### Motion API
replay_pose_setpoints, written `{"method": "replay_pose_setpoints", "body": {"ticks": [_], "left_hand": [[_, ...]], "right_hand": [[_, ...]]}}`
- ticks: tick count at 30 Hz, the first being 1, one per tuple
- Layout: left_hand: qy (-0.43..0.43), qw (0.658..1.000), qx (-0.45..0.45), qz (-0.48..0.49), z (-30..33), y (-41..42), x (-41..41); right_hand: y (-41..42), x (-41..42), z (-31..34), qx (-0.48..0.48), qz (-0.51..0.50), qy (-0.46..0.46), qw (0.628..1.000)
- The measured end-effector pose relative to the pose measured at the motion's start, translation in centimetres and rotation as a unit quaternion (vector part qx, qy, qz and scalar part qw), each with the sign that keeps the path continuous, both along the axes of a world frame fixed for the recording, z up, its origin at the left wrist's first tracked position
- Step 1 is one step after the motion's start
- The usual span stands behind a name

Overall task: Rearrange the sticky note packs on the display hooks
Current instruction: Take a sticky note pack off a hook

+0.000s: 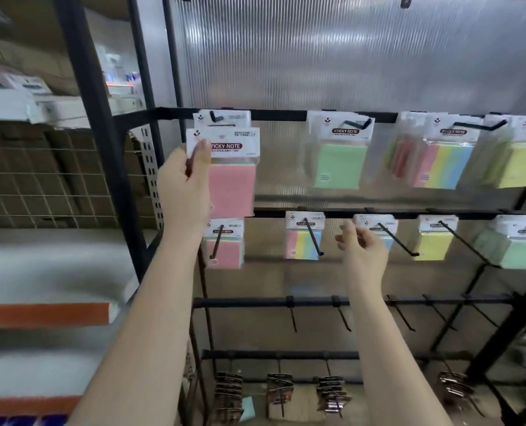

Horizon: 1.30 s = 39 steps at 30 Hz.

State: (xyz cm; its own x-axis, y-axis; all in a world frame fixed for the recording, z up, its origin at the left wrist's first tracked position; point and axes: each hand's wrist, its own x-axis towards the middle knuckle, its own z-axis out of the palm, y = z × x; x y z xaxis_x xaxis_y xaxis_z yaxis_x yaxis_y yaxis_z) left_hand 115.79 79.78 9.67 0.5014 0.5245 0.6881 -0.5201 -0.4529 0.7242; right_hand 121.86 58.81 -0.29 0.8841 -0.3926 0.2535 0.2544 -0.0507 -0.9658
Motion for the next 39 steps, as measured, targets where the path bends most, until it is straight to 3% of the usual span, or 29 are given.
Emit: {"method": "replay_pose_setpoints", "body": {"ticks": [20,28,39], "left_hand": [[-0.033,0.998,-0.049,0.021,1.9,2.0,5.5],[0.041,0.997,-0.062,0.003,1.1,3.0,8.3],[0.01,0.992,-0.055,0.117,1.0,2.9,10.9]], "right_hand": [[1.4,2.5,-0.2,-0.018,0.011,0.006,1.0],[1.2,3.8,-0.9,-0.003,0.012,0.016,1.0],[0.3,5.4,-1.8,-0.033,0.023,0.037,0.998]]}}
